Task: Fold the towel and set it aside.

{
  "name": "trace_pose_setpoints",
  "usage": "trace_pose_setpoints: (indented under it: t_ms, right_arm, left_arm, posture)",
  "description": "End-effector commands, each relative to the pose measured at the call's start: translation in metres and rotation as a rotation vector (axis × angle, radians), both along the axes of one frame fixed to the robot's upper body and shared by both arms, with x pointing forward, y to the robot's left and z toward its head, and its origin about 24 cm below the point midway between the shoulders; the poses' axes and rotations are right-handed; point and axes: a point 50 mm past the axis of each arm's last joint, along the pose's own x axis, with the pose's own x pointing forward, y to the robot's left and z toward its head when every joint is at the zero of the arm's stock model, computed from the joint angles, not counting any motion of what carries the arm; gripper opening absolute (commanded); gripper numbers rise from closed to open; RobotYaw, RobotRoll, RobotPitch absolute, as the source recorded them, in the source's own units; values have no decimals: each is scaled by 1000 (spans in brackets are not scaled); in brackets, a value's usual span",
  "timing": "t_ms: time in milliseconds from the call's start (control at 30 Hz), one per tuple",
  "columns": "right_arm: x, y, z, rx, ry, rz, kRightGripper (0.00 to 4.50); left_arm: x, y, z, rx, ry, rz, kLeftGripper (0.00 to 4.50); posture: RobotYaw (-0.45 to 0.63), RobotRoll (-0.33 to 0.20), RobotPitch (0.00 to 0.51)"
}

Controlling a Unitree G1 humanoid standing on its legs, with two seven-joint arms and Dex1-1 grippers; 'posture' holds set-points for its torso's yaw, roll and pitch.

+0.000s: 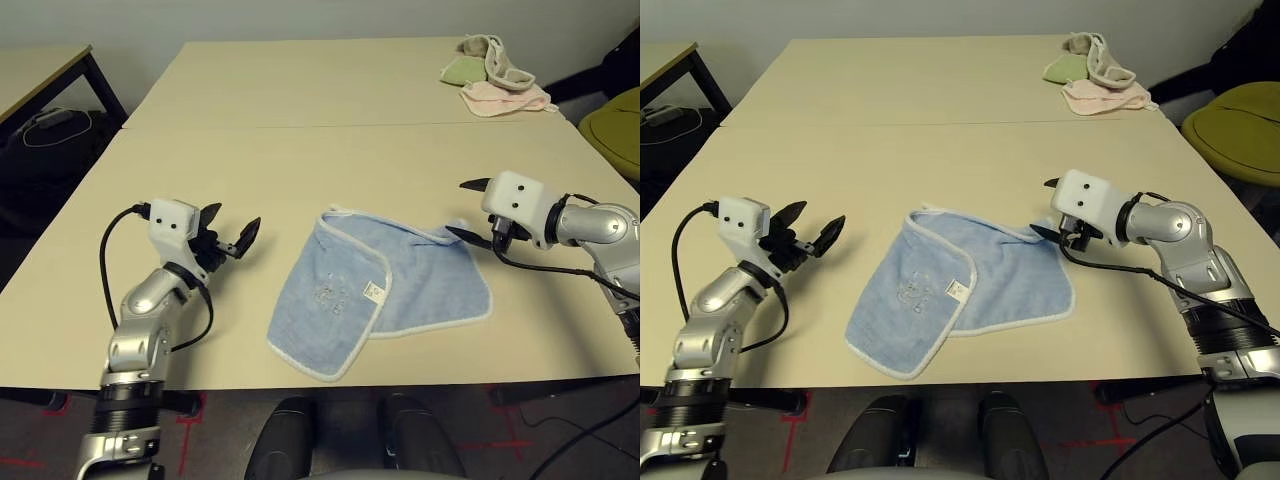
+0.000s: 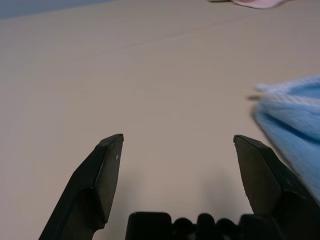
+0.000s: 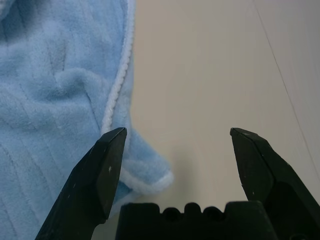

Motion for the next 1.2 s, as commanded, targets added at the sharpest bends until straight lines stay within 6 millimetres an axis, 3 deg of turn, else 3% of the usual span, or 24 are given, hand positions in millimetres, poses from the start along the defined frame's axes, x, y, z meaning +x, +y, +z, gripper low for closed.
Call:
trace_pose_setpoints:
  t_ms: [33,633,1200]
  right_arm:
    - [1,-3,2,-60,12,15,4460]
    - [8,-1,7,-177,62,79,4460]
    - [12,2,6,-335,152,128,4460]
  left_arm:
    - [2,-6,-4,42,13,-121,4464]
    - [-1,-26,-7,140,34,-454,4464]
    - [-1,-47,13,79,13,-539,4464]
  posture:
    - [85,0,83]
    - [103,0,81]
    - [138,0,94]
